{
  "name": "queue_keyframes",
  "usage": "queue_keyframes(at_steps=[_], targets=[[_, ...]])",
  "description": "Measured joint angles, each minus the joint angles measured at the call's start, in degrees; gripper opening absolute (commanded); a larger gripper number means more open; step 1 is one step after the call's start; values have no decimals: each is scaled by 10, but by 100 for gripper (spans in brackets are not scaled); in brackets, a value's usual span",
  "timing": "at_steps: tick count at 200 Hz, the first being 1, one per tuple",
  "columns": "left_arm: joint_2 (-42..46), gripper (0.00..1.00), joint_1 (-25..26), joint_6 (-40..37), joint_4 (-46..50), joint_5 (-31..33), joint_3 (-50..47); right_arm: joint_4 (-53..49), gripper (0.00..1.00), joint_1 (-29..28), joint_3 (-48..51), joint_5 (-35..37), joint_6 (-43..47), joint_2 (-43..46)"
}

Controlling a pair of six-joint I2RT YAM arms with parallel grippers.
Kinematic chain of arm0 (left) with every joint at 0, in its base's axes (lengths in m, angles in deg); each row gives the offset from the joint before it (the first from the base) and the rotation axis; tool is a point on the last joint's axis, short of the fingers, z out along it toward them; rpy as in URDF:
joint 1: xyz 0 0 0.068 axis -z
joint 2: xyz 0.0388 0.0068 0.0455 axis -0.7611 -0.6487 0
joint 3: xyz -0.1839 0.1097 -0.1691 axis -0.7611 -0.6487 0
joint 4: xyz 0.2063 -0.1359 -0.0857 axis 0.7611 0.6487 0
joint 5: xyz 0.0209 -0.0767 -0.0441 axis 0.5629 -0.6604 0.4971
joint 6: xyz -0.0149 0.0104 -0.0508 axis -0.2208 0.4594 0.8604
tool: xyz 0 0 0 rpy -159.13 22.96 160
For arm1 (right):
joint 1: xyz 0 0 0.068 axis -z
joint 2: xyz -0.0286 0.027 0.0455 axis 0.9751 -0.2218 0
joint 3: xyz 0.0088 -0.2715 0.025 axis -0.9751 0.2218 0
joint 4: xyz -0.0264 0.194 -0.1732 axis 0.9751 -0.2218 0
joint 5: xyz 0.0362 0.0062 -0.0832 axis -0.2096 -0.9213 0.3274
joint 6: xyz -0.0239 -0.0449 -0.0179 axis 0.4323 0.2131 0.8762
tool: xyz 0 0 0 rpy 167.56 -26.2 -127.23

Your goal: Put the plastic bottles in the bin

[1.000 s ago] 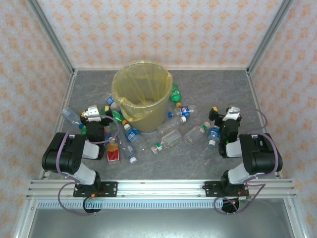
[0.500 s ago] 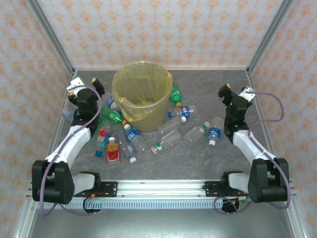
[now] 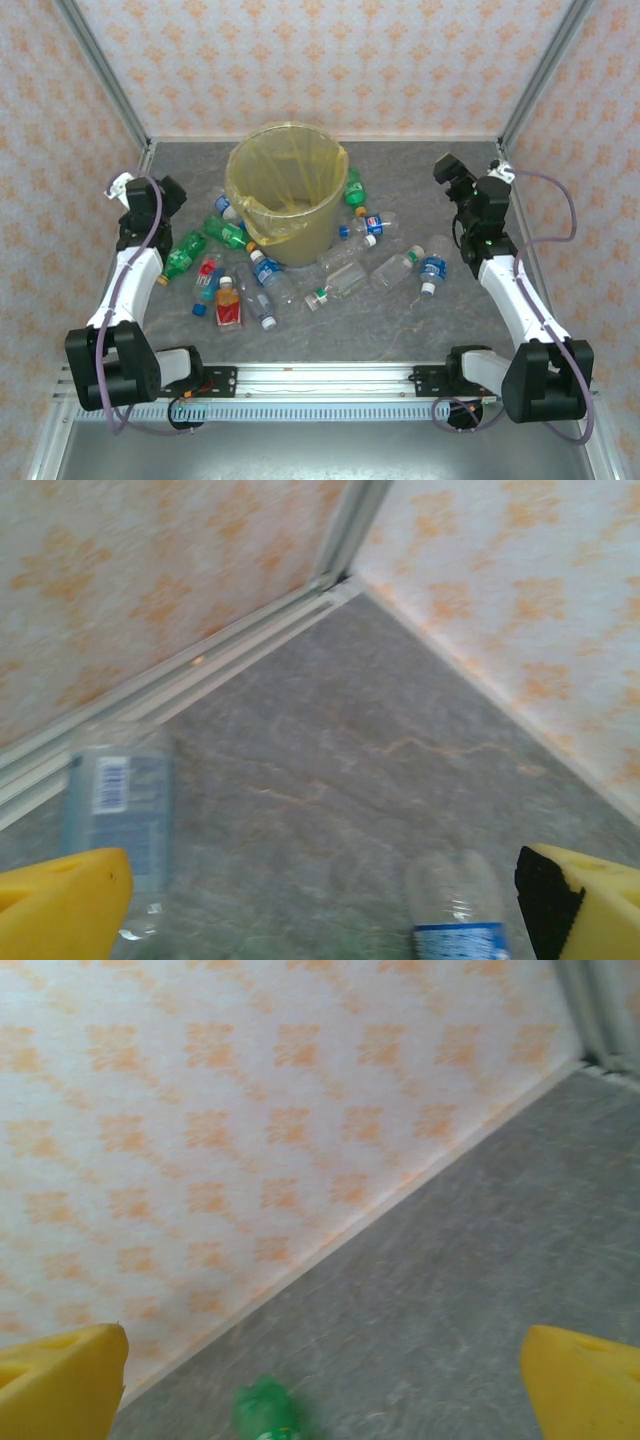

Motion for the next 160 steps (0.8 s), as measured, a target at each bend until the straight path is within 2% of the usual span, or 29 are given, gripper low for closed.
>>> queue_keyframes(at_steps=[44, 88, 127, 160], targets=[[-82, 100, -83, 21, 88, -23, 61, -35, 99, -10, -66, -75, -15, -3], [-193, 100, -130, 28, 148, -23, 137, -83, 100, -84, -105, -93, -8, -17], [-275, 100, -144, 27, 181, -30, 169, -123, 100, -139, -135, -77, 9, -26], [-336, 99, -144, 27, 193, -53, 210, -138, 100, -155, -164, -61, 21, -41]])
